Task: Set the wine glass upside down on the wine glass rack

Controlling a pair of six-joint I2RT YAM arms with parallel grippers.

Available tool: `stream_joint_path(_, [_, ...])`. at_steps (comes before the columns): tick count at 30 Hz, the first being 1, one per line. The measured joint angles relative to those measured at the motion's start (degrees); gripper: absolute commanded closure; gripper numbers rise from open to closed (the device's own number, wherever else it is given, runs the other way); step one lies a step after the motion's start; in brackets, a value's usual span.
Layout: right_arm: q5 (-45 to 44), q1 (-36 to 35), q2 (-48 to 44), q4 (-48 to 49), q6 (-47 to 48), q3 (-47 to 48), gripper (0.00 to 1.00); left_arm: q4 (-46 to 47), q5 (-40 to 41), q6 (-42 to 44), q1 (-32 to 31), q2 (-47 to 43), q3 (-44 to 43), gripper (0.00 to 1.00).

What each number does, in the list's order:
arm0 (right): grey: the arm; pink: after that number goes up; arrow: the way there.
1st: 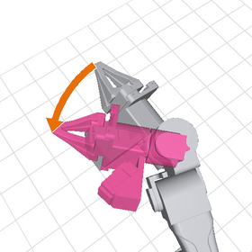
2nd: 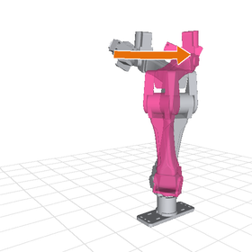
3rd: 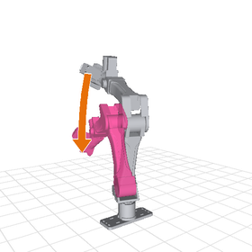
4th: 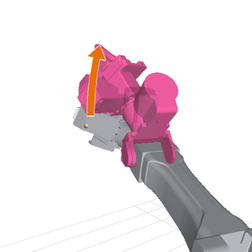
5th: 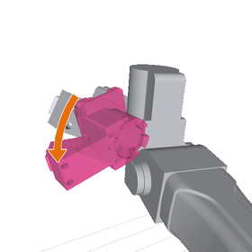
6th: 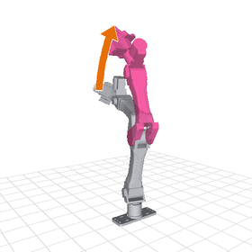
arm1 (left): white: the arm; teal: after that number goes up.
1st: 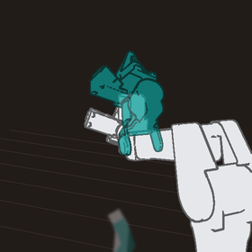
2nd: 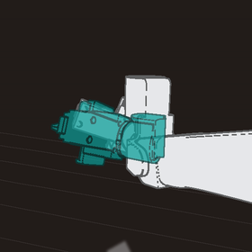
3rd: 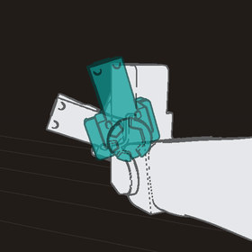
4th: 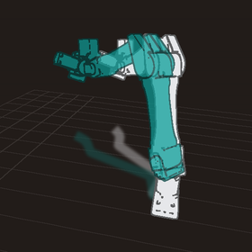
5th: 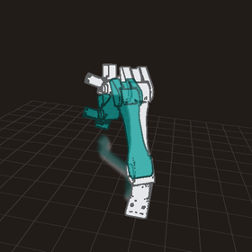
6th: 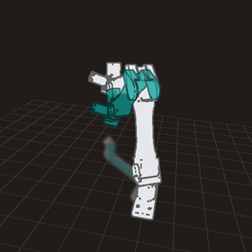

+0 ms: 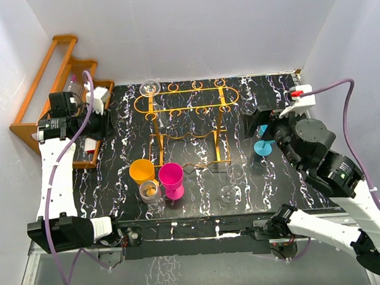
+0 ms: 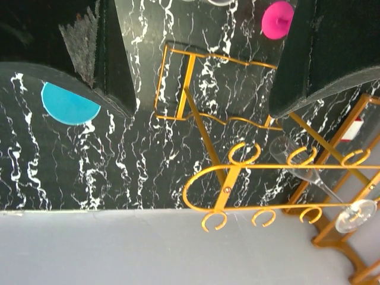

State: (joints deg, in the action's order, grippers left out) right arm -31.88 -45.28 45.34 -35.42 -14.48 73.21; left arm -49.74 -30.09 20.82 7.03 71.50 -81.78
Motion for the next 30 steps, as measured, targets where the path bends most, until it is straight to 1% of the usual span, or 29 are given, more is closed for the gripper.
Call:
stream_joint_path(3, [0.35, 0.00, -2.19, -1.77, -0.76, -2.25, 0.02, -12.46, -1.38, 2.14, 0.00, -0.04, -0.44, 0.74])
stream_joint_path(6, [0.57, 0.00, -3.76, -2.78, -1.29, -2.73, 0.02, -20.04, -2.19, 3.61, 0.00, -0.11, -0.46, 0.69])
stream_joint_path(10, [1.03, 0.00, -6.16, -3.37, -2.45, -3.43, 0.02, -24.94, -2.78, 4.74, -0.02, -0.13, -1.31, 0.65])
stream_joint_path(14, [1.25, 0.00, -9.53, -3.85, -3.78, -4.48, 0.02, -26.97, -2.64, 5.46, -0.90, 0.31, -1.49, 0.61])
stream_joint_path(18, [0.90, 0.00, -12.31, -4.39, -4.96, -4.55, 0.02, -25.53, -2.10, 5.60, -4.61, 0.70, 1.53, 0.60])
stream_joint_path(23, [0.33, 0.02, -12.72, -6.08, -5.84, -4.04, 0.02, -18.93, -0.31, 3.21, -10.60, 0.07, 8.50, 0.61])
stream_joint_path(25, [0.28, 0.00, -12.26, -7.10, -6.27, -3.63, 0.02, -16.44, -0.02, 2.40, -11.61, -0.33, 9.94, 0.62])
stream_joint_path(30, [0.15, 0.00, -11.32, -7.85, -7.10, -3.23, 0.02, -10.19, 0.87, 0.81, -11.76, -1.99, 13.46, 0.65])
